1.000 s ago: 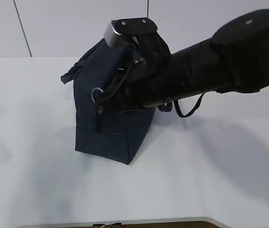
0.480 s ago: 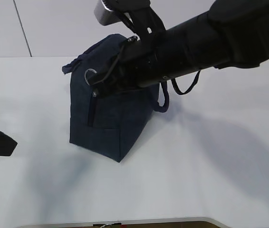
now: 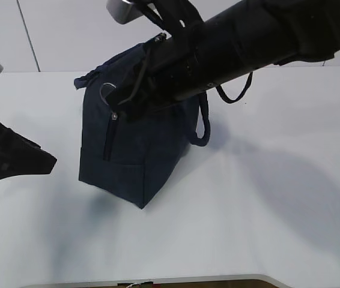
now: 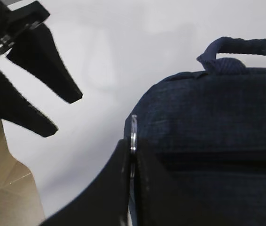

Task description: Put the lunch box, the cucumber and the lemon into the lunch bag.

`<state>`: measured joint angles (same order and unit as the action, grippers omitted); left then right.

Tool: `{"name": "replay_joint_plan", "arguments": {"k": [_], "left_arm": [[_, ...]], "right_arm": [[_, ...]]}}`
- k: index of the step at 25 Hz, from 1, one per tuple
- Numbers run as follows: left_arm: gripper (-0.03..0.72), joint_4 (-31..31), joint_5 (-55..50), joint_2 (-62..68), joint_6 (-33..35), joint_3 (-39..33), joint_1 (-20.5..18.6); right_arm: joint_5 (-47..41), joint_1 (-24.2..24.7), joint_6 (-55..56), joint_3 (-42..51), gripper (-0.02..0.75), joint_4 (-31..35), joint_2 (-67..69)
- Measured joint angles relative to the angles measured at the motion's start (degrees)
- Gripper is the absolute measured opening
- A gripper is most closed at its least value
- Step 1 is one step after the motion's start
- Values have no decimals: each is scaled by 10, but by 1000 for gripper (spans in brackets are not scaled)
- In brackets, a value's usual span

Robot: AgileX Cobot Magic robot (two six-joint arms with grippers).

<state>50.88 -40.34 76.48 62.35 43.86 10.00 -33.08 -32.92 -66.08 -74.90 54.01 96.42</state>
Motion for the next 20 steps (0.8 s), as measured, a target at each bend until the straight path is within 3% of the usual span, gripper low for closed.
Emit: {"name": "replay_joint_plan", "arguments": {"k": [20], "left_arm": [[391,251,59,108,298,0,32]], "right_arm": [[-23,0,3,-4,5,-34,0]]}}
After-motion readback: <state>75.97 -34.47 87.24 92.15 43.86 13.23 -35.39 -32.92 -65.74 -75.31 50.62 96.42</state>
